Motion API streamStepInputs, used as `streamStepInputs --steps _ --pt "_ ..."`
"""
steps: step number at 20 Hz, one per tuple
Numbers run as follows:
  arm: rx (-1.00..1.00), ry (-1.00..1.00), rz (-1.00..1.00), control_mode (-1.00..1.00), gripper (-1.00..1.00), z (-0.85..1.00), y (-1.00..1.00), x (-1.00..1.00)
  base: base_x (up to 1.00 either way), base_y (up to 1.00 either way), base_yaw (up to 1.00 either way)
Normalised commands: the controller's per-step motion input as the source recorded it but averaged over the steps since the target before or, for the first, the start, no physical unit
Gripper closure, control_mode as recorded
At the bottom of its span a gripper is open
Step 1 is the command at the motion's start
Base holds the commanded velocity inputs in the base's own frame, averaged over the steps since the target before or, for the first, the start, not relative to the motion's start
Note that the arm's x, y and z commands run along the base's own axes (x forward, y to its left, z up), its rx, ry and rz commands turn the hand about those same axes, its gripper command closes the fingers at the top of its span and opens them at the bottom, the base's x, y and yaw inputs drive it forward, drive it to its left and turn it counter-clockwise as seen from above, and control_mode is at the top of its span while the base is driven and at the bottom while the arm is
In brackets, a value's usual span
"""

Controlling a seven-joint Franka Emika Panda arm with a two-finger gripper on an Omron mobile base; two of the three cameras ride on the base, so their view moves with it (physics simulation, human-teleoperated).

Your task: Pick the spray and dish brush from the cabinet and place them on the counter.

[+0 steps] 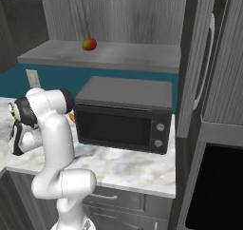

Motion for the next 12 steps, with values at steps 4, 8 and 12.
streamStepInputs --steps 4,8,12 --pt "0.0 -0.01 0.11 -1.0 -1.0 -0.29 -0.02 0.19 0.0 0.0 0.0" --pt "0.01 0.18 0.02 -1.0 -1.0 -0.32 -0.15 0.27 0.0 0.0 0.0" --pt "0.0 0.23 0.01 -1.0 -1.0 -0.65 -0.34 0.1 0.0 0.0 0.0"
